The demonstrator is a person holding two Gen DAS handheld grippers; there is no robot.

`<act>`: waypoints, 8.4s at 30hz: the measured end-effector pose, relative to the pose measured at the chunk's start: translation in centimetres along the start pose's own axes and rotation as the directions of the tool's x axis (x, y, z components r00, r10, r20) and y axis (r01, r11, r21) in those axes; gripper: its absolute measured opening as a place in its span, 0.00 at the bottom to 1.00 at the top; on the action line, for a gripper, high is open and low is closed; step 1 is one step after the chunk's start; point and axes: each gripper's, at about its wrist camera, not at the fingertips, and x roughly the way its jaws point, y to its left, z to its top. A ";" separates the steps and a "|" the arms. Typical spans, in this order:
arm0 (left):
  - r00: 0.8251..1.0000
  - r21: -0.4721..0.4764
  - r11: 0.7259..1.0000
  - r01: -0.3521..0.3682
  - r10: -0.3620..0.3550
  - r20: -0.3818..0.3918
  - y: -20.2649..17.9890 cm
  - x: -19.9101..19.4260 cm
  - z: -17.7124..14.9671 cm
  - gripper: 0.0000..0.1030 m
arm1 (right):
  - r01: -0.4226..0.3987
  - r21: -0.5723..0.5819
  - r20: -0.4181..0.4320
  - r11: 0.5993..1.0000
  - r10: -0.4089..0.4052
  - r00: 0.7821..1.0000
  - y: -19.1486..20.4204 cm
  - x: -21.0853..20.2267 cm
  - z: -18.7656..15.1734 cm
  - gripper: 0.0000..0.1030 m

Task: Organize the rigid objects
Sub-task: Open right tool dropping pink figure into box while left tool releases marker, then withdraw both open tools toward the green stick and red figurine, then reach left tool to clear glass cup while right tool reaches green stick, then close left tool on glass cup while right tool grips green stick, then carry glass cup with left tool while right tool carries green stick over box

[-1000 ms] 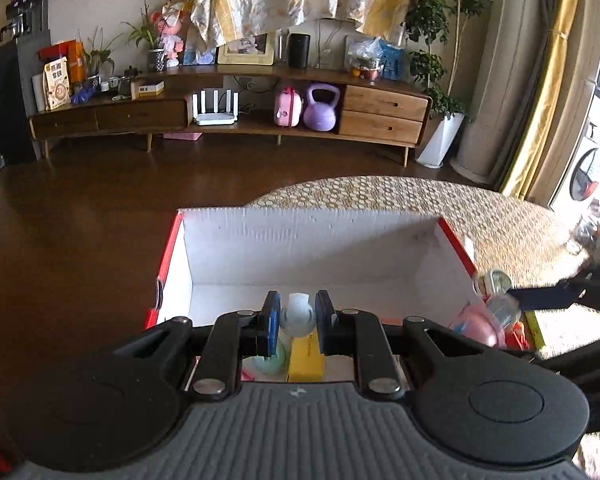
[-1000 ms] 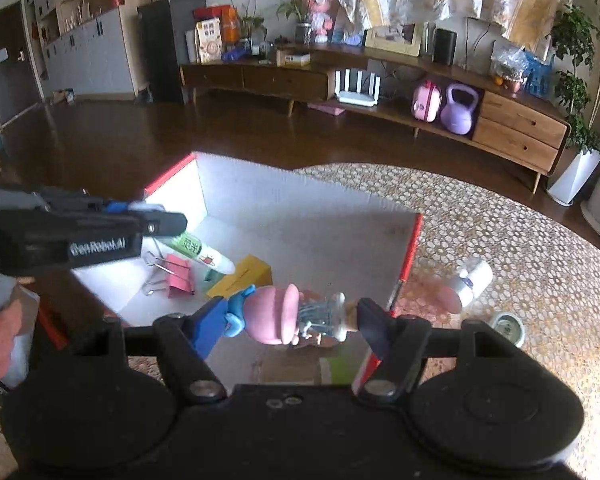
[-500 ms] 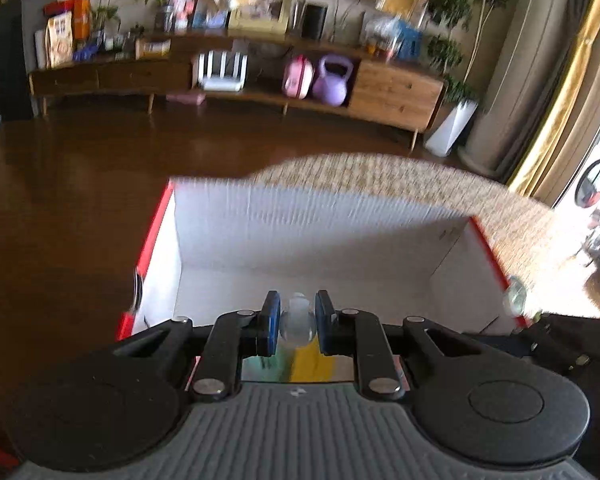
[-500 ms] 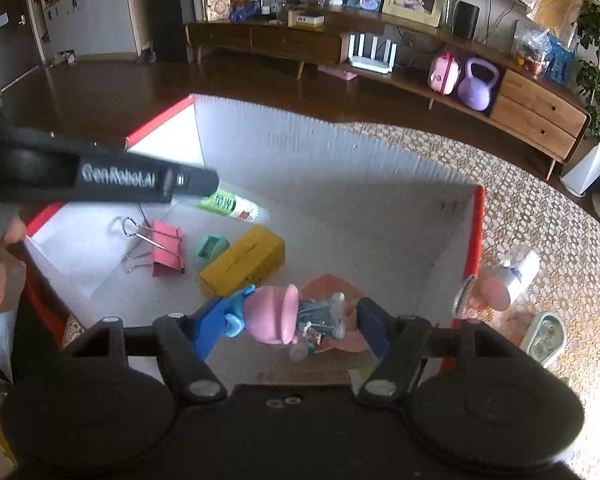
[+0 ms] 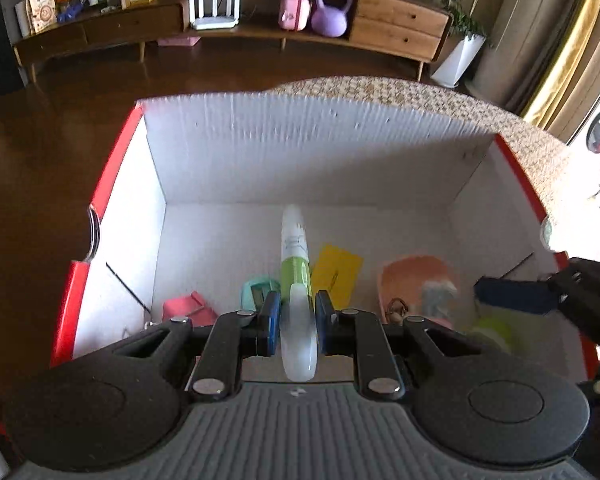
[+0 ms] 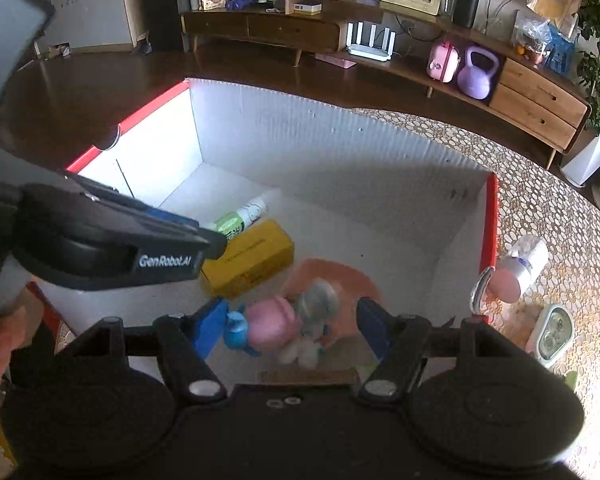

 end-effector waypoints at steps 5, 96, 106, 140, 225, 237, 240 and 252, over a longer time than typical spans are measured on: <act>0.999 0.000 1.000 0.002 -0.002 -0.042 0.0 0.5 -0.5 0.17 | -0.013 0.011 0.022 1.000 0.012 1.000 -0.2 -1.3 -0.1 0.71; 0.964 0.225 0.973 0.052 -0.107 0.243 -27.0 -3.5 1.4 0.86 | 0.011 0.318 0.267 0.948 -0.100 0.958 -20.9 -13.4 -15.7 0.99; 0.984 0.193 0.979 -0.066 0.032 0.175 -27.8 3.7 7.1 0.87 | 0.057 0.362 0.187 0.931 -0.132 0.973 -22.7 -7.9 -13.7 0.96; 0.991 0.171 0.976 -0.133 0.133 0.007 -27.7 14.8 10.2 0.41 | 0.195 0.317 0.064 0.928 -0.226 0.972 -22.2 -0.1 -11.9 0.35; 0.988 0.081 0.994 -0.067 0.055 0.146 -2.6 -12.5 0.1 0.39 | 0.006 0.129 0.218 0.992 -0.035 0.975 -2.8 -10.6 -2.0 0.15; 0.990 0.101 0.987 -0.122 0.115 0.080 -0.4 -6.0 2.6 0.39 | 0.043 0.079 0.104 0.996 -0.051 0.993 -2.6 -3.5 -0.4 0.15; 0.991 0.102 0.986 -0.129 0.124 0.058 -0.2 -4.2 3.2 0.39 | 0.047 0.069 0.081 0.997 -0.053 0.995 -2.4 -2.0 -0.3 0.15; 0.988 0.134 0.980 -0.148 0.154 -0.031 -0.3 0.9 4.6 0.39 | 0.062 -0.010 0.001 0.998 -0.062 0.998 -1.1 0.9 -0.3 0.15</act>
